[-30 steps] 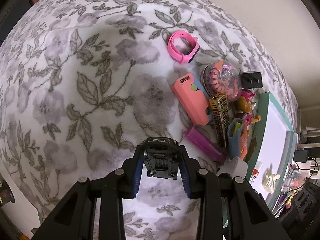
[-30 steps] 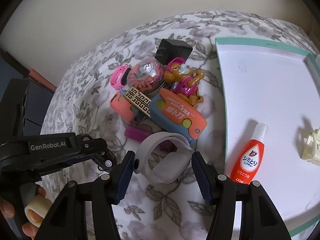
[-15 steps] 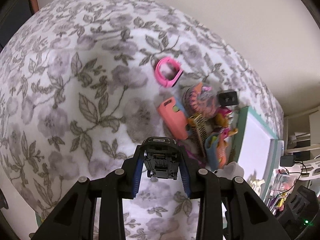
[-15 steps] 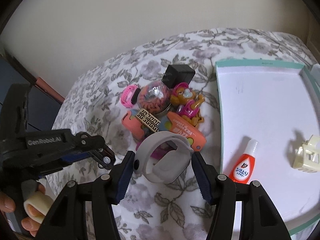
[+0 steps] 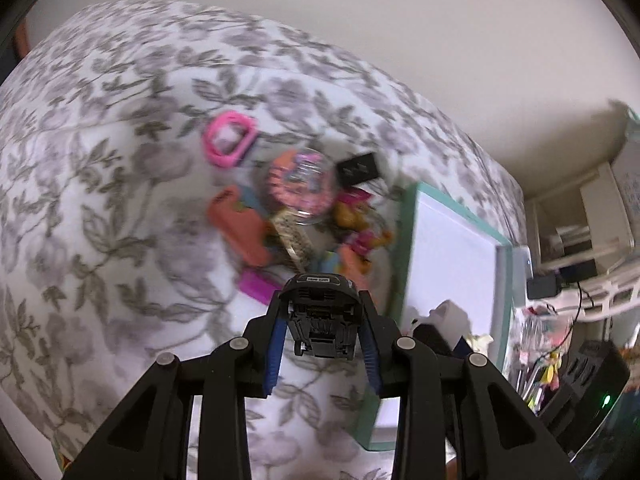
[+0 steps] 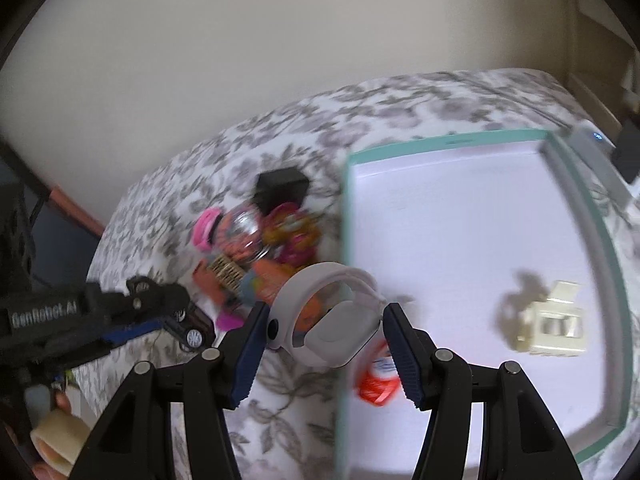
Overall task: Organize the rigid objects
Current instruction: 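Carry the black car into the tray and open the left gripper while the right carries the band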
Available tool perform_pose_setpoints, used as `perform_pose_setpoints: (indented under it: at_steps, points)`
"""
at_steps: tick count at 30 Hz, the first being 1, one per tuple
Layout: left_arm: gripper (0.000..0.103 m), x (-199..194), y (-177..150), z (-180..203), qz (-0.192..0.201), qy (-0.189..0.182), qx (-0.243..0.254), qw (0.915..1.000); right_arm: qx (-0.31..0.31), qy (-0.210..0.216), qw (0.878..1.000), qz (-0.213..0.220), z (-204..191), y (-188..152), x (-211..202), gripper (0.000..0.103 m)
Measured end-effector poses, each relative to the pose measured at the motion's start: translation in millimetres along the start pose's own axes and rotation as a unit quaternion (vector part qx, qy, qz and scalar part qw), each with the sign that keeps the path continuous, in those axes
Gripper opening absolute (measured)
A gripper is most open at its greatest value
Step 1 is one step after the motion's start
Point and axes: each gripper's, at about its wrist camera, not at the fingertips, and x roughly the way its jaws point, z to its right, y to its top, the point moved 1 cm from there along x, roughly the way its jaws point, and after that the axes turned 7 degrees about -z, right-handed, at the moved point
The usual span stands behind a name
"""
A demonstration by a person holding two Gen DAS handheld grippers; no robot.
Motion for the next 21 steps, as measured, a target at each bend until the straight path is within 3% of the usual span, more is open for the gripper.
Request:
perform_pose_setpoints:
  at_steps: [11,15,21]
  points:
    - [0.036,30,-30,77,-0.001,0.012,0.114,0.9935,0.082,-0.029,0.995,0.041,65,7,-25,0.061]
    - [0.036,38,-34,97,0.017,0.026,0.147,0.9887,0.105,-0.043,0.992,0.055,81,11,-30,0.061]
    - [0.036,57,-26,110,0.033,0.053,0.155,0.9859,0.106,-0.073,0.990,0.066,92,15,-30,0.061]
